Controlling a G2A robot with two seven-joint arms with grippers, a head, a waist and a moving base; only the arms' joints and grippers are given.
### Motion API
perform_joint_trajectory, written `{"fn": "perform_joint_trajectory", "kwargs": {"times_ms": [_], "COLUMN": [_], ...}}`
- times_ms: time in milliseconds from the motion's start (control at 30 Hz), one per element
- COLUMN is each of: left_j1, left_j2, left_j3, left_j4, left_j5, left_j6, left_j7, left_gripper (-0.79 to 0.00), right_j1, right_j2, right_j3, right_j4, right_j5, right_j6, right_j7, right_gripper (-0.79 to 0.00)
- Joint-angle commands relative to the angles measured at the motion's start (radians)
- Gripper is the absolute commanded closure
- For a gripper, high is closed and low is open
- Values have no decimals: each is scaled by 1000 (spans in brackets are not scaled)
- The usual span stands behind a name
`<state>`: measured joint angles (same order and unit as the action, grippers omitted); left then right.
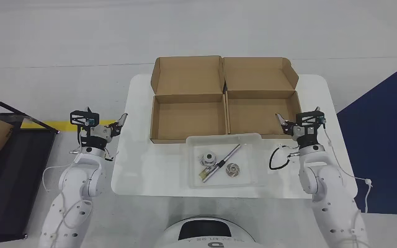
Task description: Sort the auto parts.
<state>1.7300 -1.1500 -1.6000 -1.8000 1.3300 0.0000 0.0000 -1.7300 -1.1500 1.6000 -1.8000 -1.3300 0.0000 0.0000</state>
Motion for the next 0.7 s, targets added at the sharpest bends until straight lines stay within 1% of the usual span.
{"fn": "perform_joint_trajectory", "kwargs": {"times_ms": [0,233,367,533,667], "left_j1": [0,0,0,0,0], "left_j2": [0,0,0,0,0], "left_j3": [0,0,0,0,0], "left_j4": [0,0,0,0,0], "left_j5": [0,0,0,0,0], "left_j6": [0,0,0,0,0], "left_j7": [0,0,0,0,0], "left_gripper": [-784,-784,-785,-785,-785], "right_j1": [0,0,-19,-43,-44], "right_j2": [0,0,0,3,4], "right_j3": [0,0,-58,-113,-113], "right_j4": [0,0,-65,-126,-129], "right_j5": [0,0,-84,-122,-125], "right_j6": [0,0,-52,-192,-199], "right_j7": [0,0,13,46,48], "right_gripper": [-785,-784,-785,-785,-785]}}
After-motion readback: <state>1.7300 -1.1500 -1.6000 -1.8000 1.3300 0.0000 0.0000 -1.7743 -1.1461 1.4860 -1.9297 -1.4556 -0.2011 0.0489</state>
